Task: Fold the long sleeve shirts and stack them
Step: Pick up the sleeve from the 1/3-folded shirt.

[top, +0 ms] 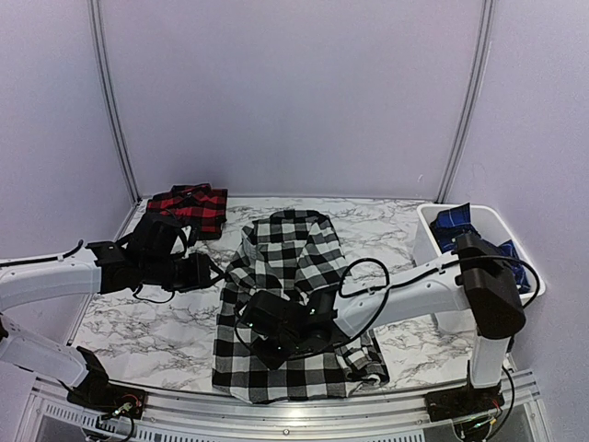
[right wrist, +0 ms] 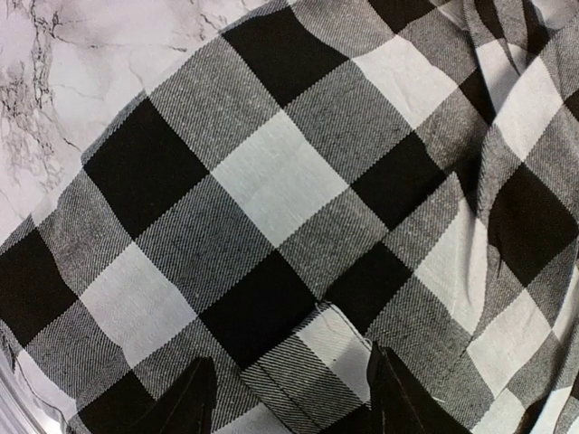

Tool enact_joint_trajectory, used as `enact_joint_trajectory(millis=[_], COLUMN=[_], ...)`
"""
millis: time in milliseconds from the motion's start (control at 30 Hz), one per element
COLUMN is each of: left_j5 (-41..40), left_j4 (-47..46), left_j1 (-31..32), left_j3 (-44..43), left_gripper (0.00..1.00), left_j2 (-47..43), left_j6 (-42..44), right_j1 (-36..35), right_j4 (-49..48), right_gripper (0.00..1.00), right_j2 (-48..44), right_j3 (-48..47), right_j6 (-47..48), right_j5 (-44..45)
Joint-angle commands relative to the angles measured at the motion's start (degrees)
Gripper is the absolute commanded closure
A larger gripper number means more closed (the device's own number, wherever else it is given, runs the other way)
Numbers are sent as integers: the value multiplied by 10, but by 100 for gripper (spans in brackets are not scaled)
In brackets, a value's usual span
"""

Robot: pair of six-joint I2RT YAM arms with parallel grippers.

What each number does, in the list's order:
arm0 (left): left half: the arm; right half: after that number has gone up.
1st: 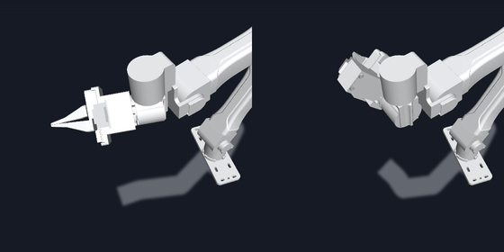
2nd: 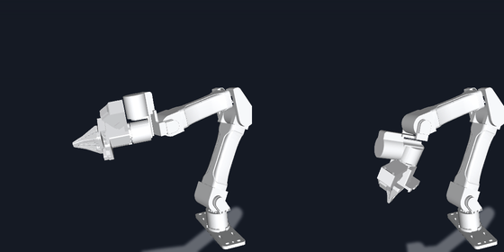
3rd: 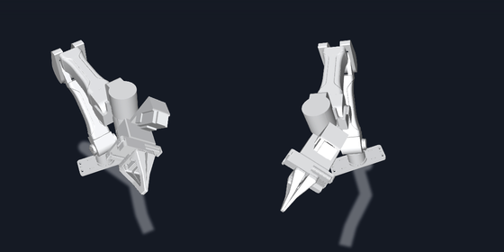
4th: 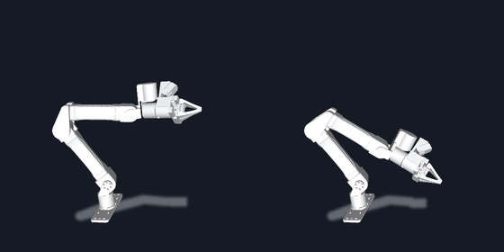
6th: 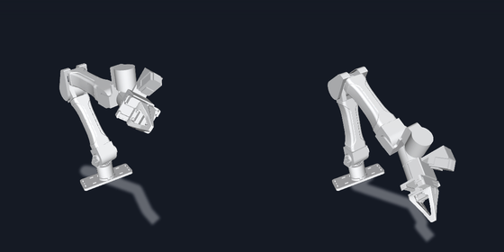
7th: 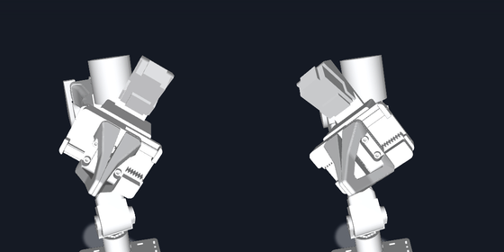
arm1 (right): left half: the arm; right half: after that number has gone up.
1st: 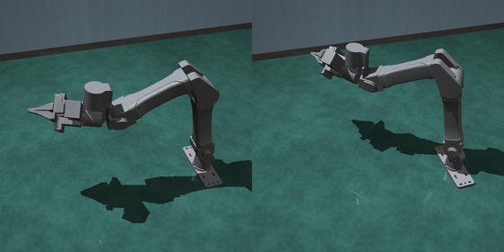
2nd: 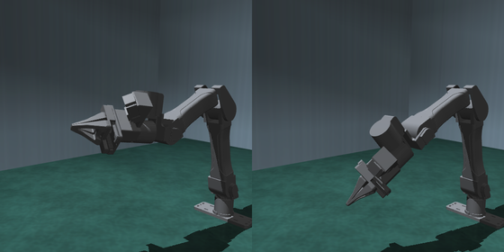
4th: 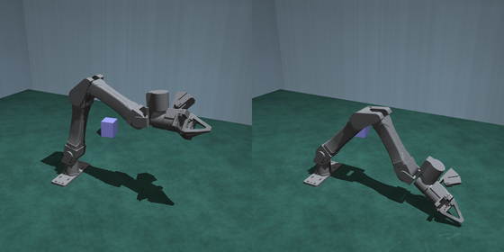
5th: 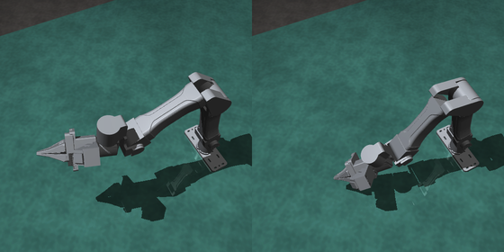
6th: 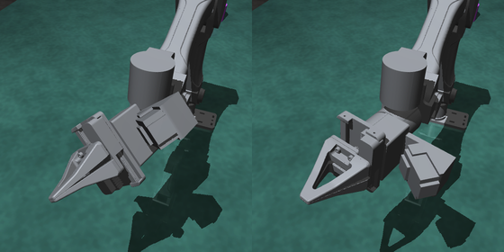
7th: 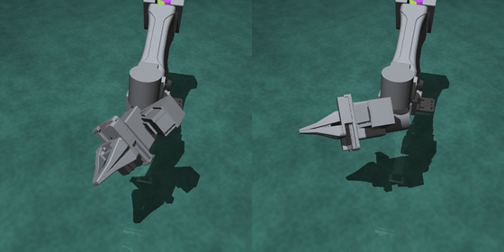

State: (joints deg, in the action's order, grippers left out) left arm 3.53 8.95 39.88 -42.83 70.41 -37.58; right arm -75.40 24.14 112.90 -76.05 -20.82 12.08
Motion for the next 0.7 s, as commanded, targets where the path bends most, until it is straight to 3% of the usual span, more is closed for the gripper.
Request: enact_joint_trajectory(millis=[0, 167, 333, 500, 667], left_j5=[1, 7, 14, 27, 53], left_j4=[18, 20, 26, 41, 52], left_j1=[-4, -4, -4, -4, -4], left_j3=[7, 8, 19, 37, 60], left_gripper=[53, 54, 54, 54, 54], left_j2=[-2, 1, -11, -32, -53], left_j6=[1, 2, -1, -4, -20], right_j1=[-10, -10, -10, -10, -7], right_j4=[17, 37, 53, 44, 40], right_gripper=[45, 46, 59, 66, 89], right_j2=[14, 27, 20, 5, 7], right_j3=[-23, -27, -34, -30, -31], right_j6=[-24, -47, -70, -77, -77], right_j5=[28, 70, 118, 136, 130])
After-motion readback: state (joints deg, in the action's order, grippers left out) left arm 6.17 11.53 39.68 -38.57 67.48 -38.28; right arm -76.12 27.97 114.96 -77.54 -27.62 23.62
